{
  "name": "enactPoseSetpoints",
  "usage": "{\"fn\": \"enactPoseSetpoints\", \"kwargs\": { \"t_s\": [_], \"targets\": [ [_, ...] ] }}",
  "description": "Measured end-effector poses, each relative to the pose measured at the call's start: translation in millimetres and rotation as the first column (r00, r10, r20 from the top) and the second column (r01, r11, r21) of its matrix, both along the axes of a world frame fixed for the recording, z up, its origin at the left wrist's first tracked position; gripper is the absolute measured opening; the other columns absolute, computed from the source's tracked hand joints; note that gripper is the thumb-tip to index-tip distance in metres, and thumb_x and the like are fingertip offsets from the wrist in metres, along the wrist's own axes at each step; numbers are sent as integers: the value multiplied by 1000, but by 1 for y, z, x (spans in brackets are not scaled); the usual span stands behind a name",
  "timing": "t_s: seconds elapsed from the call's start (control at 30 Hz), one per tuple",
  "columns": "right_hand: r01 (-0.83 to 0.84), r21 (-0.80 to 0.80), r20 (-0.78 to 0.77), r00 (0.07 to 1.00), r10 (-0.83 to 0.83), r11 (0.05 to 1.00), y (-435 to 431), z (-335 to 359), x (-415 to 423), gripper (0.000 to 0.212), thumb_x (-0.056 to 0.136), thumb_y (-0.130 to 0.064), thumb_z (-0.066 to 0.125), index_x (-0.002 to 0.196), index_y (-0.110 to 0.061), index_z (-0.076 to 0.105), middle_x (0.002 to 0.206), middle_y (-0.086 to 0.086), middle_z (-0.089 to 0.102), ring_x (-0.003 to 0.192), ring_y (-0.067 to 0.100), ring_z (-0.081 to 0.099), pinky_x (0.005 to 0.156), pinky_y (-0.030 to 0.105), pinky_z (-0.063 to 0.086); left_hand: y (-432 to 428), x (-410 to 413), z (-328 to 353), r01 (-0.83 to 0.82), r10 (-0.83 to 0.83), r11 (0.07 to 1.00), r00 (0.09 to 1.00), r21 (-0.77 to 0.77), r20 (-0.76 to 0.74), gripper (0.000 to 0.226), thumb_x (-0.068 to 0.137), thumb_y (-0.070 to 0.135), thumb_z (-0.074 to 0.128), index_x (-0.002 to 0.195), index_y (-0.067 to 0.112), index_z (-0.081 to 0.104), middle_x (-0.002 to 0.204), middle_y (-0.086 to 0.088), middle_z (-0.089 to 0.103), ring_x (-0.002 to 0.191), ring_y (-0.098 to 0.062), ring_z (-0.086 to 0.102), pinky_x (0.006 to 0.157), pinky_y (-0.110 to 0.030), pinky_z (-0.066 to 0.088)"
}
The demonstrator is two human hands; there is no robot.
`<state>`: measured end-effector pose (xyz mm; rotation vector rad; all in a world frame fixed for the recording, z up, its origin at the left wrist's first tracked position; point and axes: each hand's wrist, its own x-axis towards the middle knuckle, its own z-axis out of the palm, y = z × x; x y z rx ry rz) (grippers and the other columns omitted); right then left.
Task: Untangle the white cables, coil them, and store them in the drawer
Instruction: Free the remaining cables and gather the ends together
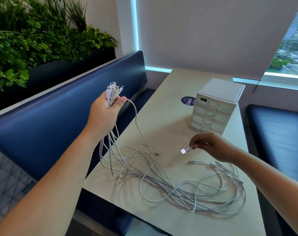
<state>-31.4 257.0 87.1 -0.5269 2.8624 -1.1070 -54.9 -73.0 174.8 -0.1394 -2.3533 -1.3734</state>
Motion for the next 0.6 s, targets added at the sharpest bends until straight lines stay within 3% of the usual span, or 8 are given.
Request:
{"fn": "enactPoseSetpoints", "kwargs": {
  "t_s": [0.1, 0.17, 0.23, 0.37, 0.5, 0.6],
  "targets": [
    [-24, 154, 44, 999, 17, 988, 7, -1, -2, 21, 89, -3, 60, 86, -22, 69, 88, -10, 68, 83, 5, 62, 79, 12, 45, 0, -1, 1, -3, 3, 999, 1000, 39, -7, 25, 97, 35, 57, 76, 25, 48, 64, 4, 41, 54, -11, 35, 56, -27, 34],
    [-65, 367, 92, 995, 33, 928, 10, -6, -4, 19, 89, -9, 59, 88, -24, 71, 94, -10, 64, 87, 7, 60, 80, 14, 44, 0, -2, 2, 14, -13, 998, 1000, 61, -13, 25, 97, 35, 57, 76, 25, 48, 63, 4, 40, 53, -11, 34, 54, -26, 33],
    [-66, 478, 100, 995, 20, 876, 6, -14, -6, 20, 88, -11, 57, 90, -26, 71, 101, -7, 60, 92, 8, 58, 85, 19, 44, 1, -4, 3, 43, -41, 996, 999, 84, -18, 25, 97, 35, 58, 76, 26, 48, 62, 5, 38, 51, -12, 32, 53, -27, 31],
    [-3, 310, 2, 1000, 2, 951, -23, -19, -14, 12, 90, -20, 61, 100, -21, 67, 106, -4, 58, 92, 12, 61, 86, 30, 48, 3, -6, 5, 117, -115, 978, 993, 175, -21, 25, 95, 37, 60, 75, 28, 49, 59, 10, 35, 50, -11, 29, 51, -28, 27],
    [-18, 192, -89, 995, 36, 981, -67, -19, -27, 37, 89, -31, 64, 122, -18, 56, 117, -4, 54, 91, 12, 59, 83, 27, 48, 8, -6, 8, 147, -143, 970, 989, 195, -34, 24, 95, 37, 59, 75, 28, 48, 57, 12, 34, 49, -9, 29, 51, -27, 27],
    [-52, 191, 28, 998, 47, 980, -91, -24, -35, 55, 83, -40, 69, 131, -21, 51, 119, -5, 58, 84, 12, 59, 80, 23, 43, 11, -4, 10, 160, -153, 965, 987, 209, -48, 25, 93, 39, 59, 75, 26, 48, 55, 14, 34, 48, -10, 29, 51, -27, 27]
  ]
}}
